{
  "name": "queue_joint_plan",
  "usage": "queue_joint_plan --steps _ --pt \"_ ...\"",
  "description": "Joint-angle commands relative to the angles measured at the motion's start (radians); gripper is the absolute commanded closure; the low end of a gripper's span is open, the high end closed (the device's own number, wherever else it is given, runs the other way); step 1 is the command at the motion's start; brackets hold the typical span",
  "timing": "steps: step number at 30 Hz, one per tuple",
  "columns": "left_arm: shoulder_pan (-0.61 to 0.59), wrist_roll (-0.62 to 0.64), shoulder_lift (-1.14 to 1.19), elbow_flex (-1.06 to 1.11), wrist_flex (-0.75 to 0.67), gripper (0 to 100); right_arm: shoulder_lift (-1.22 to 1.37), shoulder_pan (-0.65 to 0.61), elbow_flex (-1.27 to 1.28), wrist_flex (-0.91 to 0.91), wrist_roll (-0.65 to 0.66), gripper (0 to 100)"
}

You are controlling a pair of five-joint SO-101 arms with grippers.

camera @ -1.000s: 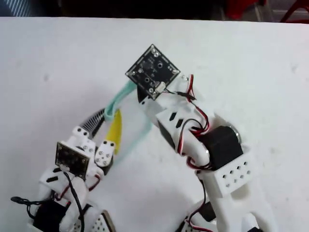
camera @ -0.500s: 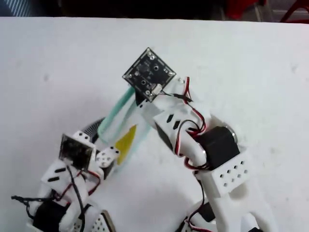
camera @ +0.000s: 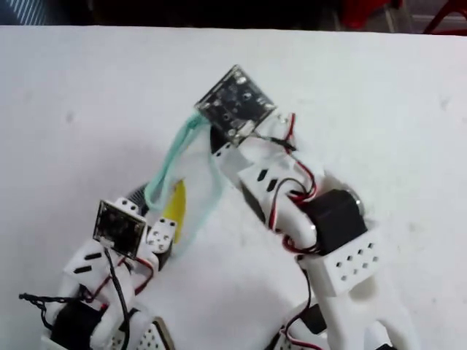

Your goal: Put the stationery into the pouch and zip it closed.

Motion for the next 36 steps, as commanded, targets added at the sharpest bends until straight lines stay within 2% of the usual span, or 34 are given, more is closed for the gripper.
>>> queue_joint_plan --steps 1,4,9,11,17,21,27,31,36 --pt "-0.005 -0.015 -0.001 -0.006 -0.028 96 -0.028 0.048 -0.046 -0.025 -0.005 98.1" --pt "-0.005 -0.015 -0.001 -0.005 -0.028 96 -0.021 0.056 -0.041 -0.019 -0.005 94.9" --pt "-0.005 -0.015 -0.001 -0.003 -0.028 96 -0.03 0.054 -0.006 -0.019 -0.005 72.1" --pt "-0.005 -0.015 -0.001 -0.003 -0.028 96 -0.03 0.059 -0.011 -0.002 -0.005 66.4" --pt "-0.012 -0.015 -0.001 -0.002 -0.028 96 -0.104 0.067 -0.025 0.096 0.006 68.6" --pt "-0.021 -0.015 -0.001 -0.002 -0.026 96 -0.117 0.202 0.006 0.137 0.071 74.5" --pt "-0.099 -0.014 -0.001 -0.002 -0.052 96 0.101 0.389 0.043 0.143 0.074 80.9" --pt "-0.094 -0.014 -0.001 0.0 -0.049 96 0.265 0.415 0.043 0.157 0.078 81.1" --pt "-0.093 -0.014 -0.001 0.018 -0.057 95 0.441 0.449 0.043 0.145 0.167 81.1"
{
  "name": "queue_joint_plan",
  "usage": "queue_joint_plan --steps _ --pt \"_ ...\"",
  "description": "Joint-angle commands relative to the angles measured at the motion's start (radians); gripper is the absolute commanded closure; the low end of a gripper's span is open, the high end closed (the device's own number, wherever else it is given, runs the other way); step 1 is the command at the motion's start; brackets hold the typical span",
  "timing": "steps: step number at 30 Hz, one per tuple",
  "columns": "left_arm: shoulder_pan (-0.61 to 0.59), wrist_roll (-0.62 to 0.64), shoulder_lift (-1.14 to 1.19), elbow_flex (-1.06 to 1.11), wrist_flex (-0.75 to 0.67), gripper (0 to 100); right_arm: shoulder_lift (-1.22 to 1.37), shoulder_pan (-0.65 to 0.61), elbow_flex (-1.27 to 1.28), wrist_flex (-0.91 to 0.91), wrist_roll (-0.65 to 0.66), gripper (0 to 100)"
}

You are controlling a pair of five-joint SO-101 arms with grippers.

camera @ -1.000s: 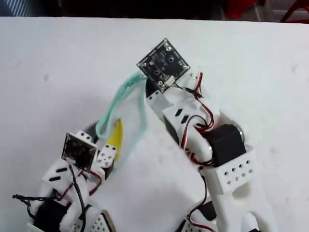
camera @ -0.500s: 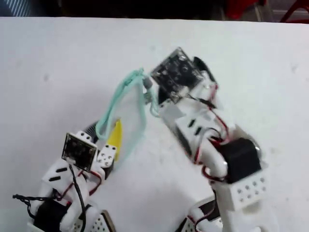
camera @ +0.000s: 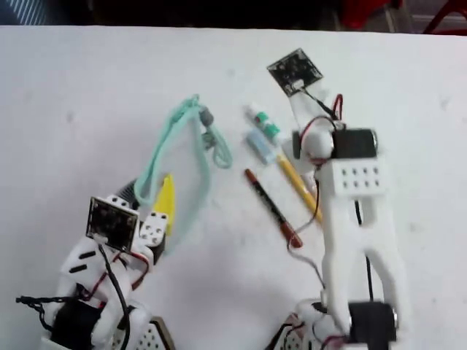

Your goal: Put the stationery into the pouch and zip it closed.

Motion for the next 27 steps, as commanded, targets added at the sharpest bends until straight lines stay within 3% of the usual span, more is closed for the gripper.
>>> queue_joint_plan --steps 1,8,13,27 --pt "-0.01 -0.011 -0.005 0.02 -0.044 95 0.09 0.028 -0.008 -0.019 0.04 81.1" --pt "-0.01 -0.011 -0.005 0.054 -0.097 95 0.298 0.088 -0.005 -0.128 0.04 80.8" --pt "-0.01 -0.005 -0.005 0.049 -0.049 76 0.417 0.084 -0.008 -0.205 0.038 80.8" --pt "-0.013 -0.009 -0.005 0.054 -0.058 78 0.595 0.082 -0.009 -0.334 0.037 81.1"
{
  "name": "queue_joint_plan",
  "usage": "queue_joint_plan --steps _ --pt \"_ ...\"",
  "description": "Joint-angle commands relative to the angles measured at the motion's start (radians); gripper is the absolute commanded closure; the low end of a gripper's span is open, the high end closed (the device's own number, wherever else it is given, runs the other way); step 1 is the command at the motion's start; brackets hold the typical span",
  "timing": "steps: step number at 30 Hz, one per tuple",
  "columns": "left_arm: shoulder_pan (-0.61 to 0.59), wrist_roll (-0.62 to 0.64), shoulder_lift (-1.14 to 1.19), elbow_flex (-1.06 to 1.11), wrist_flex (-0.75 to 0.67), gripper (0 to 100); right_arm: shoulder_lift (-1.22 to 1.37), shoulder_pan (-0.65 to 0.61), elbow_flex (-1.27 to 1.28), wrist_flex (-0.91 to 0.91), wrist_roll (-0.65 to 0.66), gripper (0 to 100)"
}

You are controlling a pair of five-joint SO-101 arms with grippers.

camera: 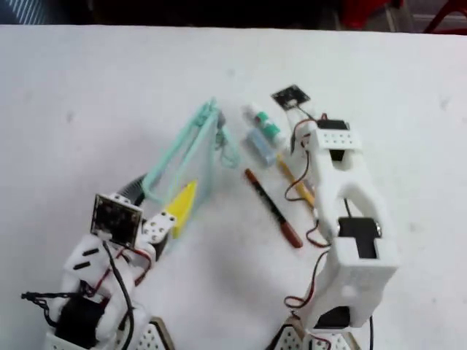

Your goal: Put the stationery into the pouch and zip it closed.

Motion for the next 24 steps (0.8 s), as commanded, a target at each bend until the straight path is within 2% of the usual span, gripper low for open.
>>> queue_joint_plan --steps 1,6,24 --pt "-0.004 -0.006 -0.002 -0.003 -0.015 78 0.012 0.008 -0.009 -0.035 0.006 81.1" --pt "-0.004 -0.006 -0.002 -0.003 -0.015 78 0.036 0.012 -0.009 -0.061 -0.037 81.1" --pt "-0.007 -0.006 -0.002 -0.003 -0.015 78 0.042 0.012 -0.009 -0.061 -0.031 81.2"
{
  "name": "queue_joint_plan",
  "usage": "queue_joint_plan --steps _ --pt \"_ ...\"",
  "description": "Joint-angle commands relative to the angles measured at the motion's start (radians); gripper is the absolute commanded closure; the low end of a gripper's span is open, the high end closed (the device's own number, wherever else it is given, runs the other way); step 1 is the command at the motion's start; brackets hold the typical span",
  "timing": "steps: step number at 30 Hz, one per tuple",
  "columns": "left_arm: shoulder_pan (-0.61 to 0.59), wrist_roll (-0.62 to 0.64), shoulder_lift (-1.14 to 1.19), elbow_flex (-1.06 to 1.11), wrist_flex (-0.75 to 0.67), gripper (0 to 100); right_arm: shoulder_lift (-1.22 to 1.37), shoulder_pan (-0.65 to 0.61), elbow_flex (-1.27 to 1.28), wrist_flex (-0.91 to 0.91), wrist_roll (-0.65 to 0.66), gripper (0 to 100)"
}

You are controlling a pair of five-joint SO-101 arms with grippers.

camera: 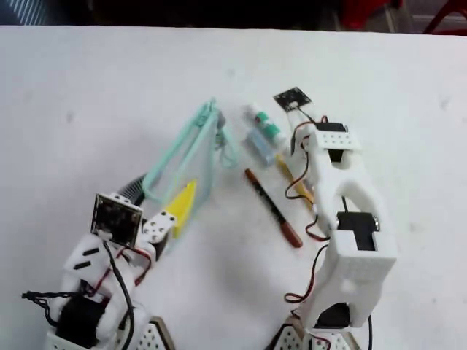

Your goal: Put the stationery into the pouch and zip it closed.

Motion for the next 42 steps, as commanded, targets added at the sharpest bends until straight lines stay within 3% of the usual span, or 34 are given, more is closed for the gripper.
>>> queue_joint_plan --steps 1,23,28,34,37,42 --pt "-0.005 -0.005 -0.002 -0.003 -0.015 78 -0.004 0.004 -0.008 -0.005 0.0 81.2" --pt "-0.005 -0.003 -0.002 -0.003 -0.015 78 -0.002 0.002 -0.012 0.001 0.031 81.8" --pt "-0.005 -0.005 -0.002 -0.003 -0.015 78 0.108 -0.005 -0.167 0.131 0.031 89.7" --pt "-0.005 -0.005 -0.002 -0.003 -0.015 78 0.302 0.005 -0.439 0.338 0.021 91.9" --pt "-0.005 -0.005 -0.002 -0.003 -0.015 78 0.329 0.022 -0.479 0.357 -0.029 98.8" --pt "-0.005 -0.005 -0.002 -0.003 -0.015 78 0.325 0.027 -0.476 0.354 -0.038 98.1"
